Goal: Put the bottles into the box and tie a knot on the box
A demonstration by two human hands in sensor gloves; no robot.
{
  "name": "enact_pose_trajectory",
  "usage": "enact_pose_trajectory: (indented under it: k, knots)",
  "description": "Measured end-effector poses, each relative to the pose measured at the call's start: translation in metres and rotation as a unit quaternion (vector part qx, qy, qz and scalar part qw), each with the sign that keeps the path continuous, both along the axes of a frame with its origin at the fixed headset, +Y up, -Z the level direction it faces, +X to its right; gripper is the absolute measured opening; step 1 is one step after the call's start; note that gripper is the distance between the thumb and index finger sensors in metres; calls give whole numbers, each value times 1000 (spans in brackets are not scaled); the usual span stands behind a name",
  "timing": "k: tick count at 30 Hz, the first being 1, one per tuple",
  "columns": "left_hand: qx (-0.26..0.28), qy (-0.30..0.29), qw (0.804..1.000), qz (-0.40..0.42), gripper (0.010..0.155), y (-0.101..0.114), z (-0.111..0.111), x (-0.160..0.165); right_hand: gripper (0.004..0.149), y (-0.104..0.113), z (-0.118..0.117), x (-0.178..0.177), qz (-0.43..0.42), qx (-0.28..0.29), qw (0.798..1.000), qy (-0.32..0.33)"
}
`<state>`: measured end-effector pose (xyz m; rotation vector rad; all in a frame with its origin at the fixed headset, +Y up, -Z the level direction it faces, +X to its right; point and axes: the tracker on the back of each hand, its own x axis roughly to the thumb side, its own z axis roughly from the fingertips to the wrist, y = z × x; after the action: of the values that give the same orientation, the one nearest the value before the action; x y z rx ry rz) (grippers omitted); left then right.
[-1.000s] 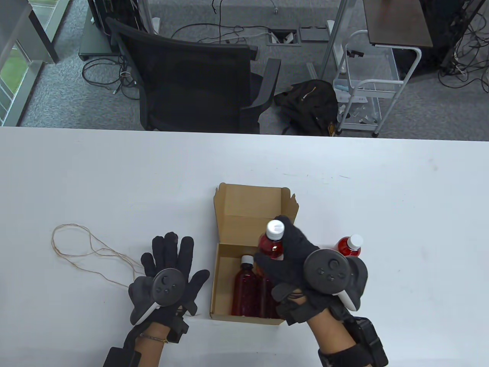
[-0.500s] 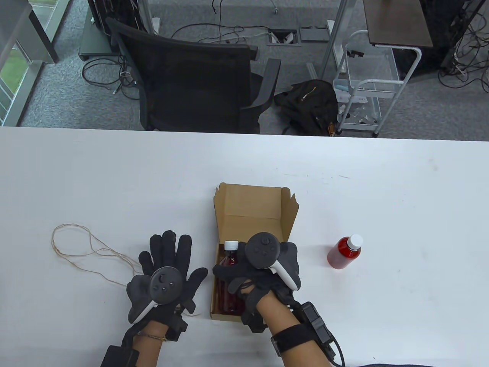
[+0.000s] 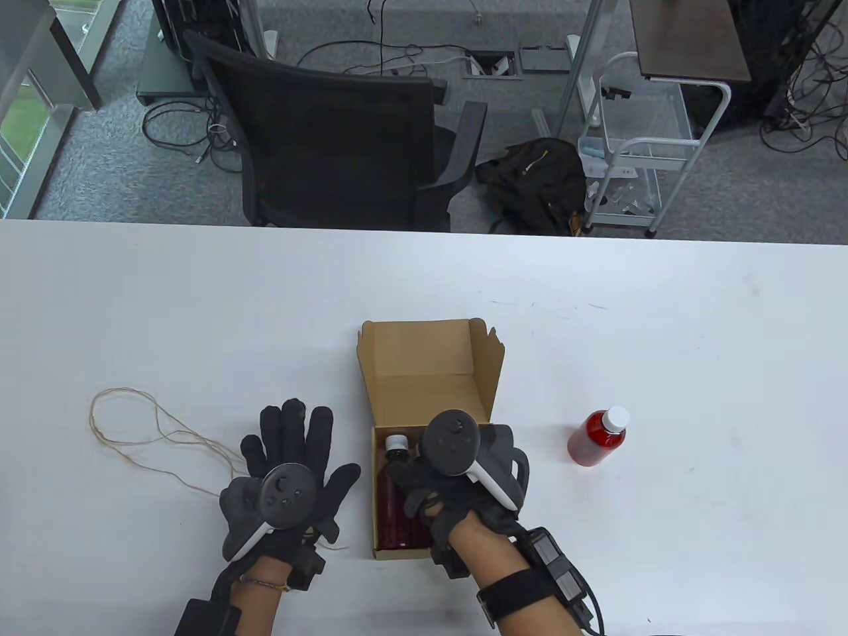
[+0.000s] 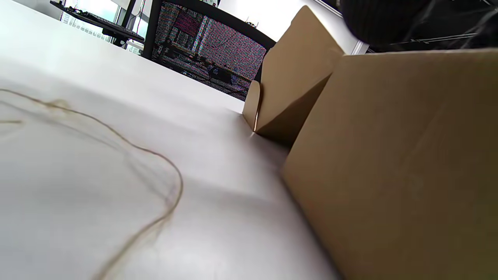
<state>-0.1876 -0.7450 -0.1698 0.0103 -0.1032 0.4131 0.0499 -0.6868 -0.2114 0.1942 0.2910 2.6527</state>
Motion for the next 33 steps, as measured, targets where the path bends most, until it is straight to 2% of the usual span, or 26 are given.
enact_pose_trajectory:
  k: [3, 7, 10, 12, 15, 23, 24, 27, 29, 33]
  knots:
    - [-1, 0, 1000, -2, 94, 0, 0, 1, 73, 23, 1, 21, -11, 20, 1000, -14]
    - [-1, -1, 1000, -5, 94, 0, 1, 1, 78, 54, 2, 62, -22, 95, 994, -58]
    - [-1, -2, 1000, -6, 94, -1, 2, 2, 87, 68, 5, 99, -11, 157, 983, -98]
    - [-2, -2, 1000, -7, 94, -1, 2, 2, 92, 67, 6, 120, -7, 178, 978, -113]
    - [-3, -3, 1000, -8, 94, -1, 2, 3, 101, 56, 6, 146, -10, 178, 975, -135]
    - [-4, -3, 1000, -11, 94, -1, 2, 4, 112, 2, 9, 207, -82, 150, 953, -250]
    - [-5, -3, 1000, -10, 94, -2, 2, 4, 111, -7, 10, 213, -100, 155, 944, -273]
    - [-10, -2, 1000, -9, 94, -3, 0, 4, 108, -31, 10, 223, -140, 122, 937, -296]
    - [-12, -2, 1000, -8, 94, -3, 0, 4, 105, -43, 8, 227, -161, 122, 931, -303]
    - [-13, -2, 1000, -11, 94, -3, 0, 4, 100, -60, 3, 228, -168, 110, 931, -305]
